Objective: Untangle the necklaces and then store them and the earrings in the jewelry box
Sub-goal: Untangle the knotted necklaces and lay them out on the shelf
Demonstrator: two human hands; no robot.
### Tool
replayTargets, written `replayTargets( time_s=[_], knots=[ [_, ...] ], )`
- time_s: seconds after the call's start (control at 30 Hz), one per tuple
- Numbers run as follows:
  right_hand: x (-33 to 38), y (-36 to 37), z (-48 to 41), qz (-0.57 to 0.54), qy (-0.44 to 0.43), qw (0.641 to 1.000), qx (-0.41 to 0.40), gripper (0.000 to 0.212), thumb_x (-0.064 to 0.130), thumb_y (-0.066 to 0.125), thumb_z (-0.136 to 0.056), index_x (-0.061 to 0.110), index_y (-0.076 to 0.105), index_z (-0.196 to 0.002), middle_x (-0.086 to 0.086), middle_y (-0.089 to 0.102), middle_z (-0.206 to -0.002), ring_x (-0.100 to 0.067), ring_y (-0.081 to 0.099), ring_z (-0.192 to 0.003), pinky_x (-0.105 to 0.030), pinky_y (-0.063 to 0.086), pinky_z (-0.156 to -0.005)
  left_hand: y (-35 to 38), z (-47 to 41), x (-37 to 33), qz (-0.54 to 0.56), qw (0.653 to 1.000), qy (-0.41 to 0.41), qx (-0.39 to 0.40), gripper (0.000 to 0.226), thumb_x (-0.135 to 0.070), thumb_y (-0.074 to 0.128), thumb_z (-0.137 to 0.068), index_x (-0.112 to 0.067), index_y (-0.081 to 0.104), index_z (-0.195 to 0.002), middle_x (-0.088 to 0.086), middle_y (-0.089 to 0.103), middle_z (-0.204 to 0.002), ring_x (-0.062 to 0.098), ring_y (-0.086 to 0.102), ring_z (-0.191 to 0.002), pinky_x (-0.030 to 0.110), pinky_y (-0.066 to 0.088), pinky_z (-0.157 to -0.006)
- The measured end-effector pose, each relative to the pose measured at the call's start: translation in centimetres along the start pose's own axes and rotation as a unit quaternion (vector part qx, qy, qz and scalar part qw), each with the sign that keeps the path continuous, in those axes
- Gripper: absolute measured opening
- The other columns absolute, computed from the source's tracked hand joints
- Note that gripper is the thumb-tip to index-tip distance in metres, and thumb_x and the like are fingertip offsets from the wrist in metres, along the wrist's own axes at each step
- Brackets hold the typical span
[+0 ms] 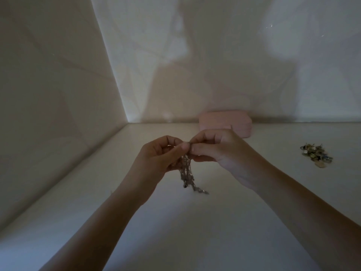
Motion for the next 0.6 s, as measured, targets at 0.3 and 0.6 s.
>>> replayTargets(
  time_s=[0.3,0.6],
  knots=[
    [0.0,0.08,-0.12,-0.203,0.105,0.968,0.101,0.009,0.014,0.06,-0.074,0.008,0.067,-0.072,-0.004,0.061,-0.07,-0.016,0.059,-0.068,-0.029,0.054,-0.073,-0.39,-0.14,0.04,-0.024,0.999,-0.023,-0.022,0.028,-0.026,0.072,-0.063,-0.006,0.073,-0.082,0.004,0.069,-0.07,0.011,0.061,-0.063,0.02,0.053,-0.065],
    [-0.36,-0.07,-0.46,-0.311,0.102,0.942,0.078,0.014,0.019,0.059,-0.076,0.008,0.059,-0.066,0.0,0.054,-0.054,-0.014,0.056,-0.055,-0.028,0.051,-0.065,-0.38,0.09,0.01,-0.01,0.993,-0.08,0.089,0.014,-0.015,0.071,-0.067,-0.01,0.059,-0.073,0.001,0.057,-0.066,0.01,0.051,-0.056,0.019,0.05,-0.061]
  ],
)
Point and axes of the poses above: each hand's wrist, its own z-axis away from the middle knuckle, its own y-axis out of the palm, x = y × z, the point moved 1 cm from there along -z, towards the middle knuckle
